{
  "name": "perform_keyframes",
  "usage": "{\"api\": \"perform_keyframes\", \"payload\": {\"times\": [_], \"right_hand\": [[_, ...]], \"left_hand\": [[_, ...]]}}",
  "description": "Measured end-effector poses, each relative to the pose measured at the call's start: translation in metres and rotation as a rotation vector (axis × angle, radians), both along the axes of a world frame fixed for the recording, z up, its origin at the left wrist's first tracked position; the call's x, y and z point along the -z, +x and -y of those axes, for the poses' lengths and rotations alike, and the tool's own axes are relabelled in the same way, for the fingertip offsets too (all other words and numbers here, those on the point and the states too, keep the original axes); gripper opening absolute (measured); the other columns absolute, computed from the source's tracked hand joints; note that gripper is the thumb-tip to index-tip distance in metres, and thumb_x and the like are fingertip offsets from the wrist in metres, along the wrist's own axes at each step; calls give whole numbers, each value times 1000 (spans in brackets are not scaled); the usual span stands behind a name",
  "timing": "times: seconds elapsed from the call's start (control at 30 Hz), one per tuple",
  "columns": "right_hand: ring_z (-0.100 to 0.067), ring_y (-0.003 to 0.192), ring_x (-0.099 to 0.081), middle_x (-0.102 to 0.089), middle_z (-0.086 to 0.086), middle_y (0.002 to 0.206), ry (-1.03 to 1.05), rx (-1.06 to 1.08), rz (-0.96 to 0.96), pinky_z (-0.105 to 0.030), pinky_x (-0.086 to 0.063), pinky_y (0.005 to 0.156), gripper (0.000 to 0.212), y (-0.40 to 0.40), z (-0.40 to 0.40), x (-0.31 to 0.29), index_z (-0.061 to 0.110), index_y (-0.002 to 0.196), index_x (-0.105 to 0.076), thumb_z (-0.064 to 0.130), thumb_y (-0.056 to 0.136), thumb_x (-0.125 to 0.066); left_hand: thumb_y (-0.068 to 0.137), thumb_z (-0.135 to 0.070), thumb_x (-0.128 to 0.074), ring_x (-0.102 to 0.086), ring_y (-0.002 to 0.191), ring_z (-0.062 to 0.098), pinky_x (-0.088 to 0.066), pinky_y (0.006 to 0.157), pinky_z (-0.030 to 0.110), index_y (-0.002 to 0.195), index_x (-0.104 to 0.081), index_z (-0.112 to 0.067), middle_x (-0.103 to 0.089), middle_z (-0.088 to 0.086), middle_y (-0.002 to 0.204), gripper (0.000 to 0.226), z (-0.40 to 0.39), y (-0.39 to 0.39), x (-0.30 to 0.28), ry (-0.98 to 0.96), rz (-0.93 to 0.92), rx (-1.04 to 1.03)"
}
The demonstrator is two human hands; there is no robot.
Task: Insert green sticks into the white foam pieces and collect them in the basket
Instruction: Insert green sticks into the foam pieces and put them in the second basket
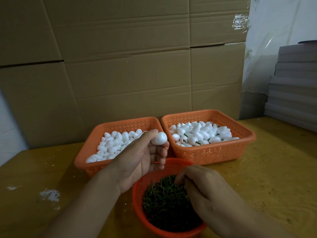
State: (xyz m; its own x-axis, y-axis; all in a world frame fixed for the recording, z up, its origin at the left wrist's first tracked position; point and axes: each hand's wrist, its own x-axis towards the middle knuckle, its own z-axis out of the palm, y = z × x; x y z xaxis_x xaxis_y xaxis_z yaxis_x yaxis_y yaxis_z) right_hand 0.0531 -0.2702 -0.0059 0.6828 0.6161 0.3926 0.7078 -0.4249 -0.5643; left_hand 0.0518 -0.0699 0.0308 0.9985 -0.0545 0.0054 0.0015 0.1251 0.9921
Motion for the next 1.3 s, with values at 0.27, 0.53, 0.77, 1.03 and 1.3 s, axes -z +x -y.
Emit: {"api": "perform_keyframes", "payload": {"times": [0.27, 0.53, 0.77, 1.03, 1.3], "right_hand": [[-9, 68, -68, -73, 15, 87, 264, -68, -176, -14, -46, 55, 37, 12, -3, 10, 36, 132, -54, 43, 98, -40], [-1, 79, -67, -74, 16, 88, 394, -21, -63, -19, -49, 67, 28, 18, -1, 9, 48, 124, -63, 46, 98, -52], [-8, 74, -64, -70, 15, 86, 341, -42, -163, -23, -49, 66, 40, 19, -3, 14, 42, 135, -53, 19, 103, -46], [-6, 76, -64, -71, 15, 92, 316, -45, -250, -33, -50, 69, 17, 20, -4, 15, 38, 90, -61, 22, 94, -65], [-1, 51, -45, -53, 9, 58, 600, -59, -480, -13, -36, 49, 14, 12, -2, -8, 20, 74, -75, 33, 77, -72]], "left_hand": [[99, -41, -45, -56, 63, 13, -51, 59, 26, 86, -66, -13, -60, 4, 73, 38, 0, -1, -1, 14, -10, -3], [100, -43, -46, -57, 62, 13, -52, 59, 26, 85, -69, -14, -61, 4, 73, 39, 0, 0, 0, 16, -16, -4], [101, -40, -46, -57, 63, 13, -52, 60, 26, 85, -70, -15, -61, 3, 73, 38, 1, 0, 0, 25, -24, 4], [101, -39, -45, -57, 64, 13, -51, 61, 27, 89, -68, -14, -62, 3, 74, 37, 0, -1, 0, 29, -22, 16], [100, -40, -46, -57, 65, 13, -51, 61, 26, 87, -70, -15, -61, 3, 75, 37, 0, -1, 0, 27, -23, 16]]}}
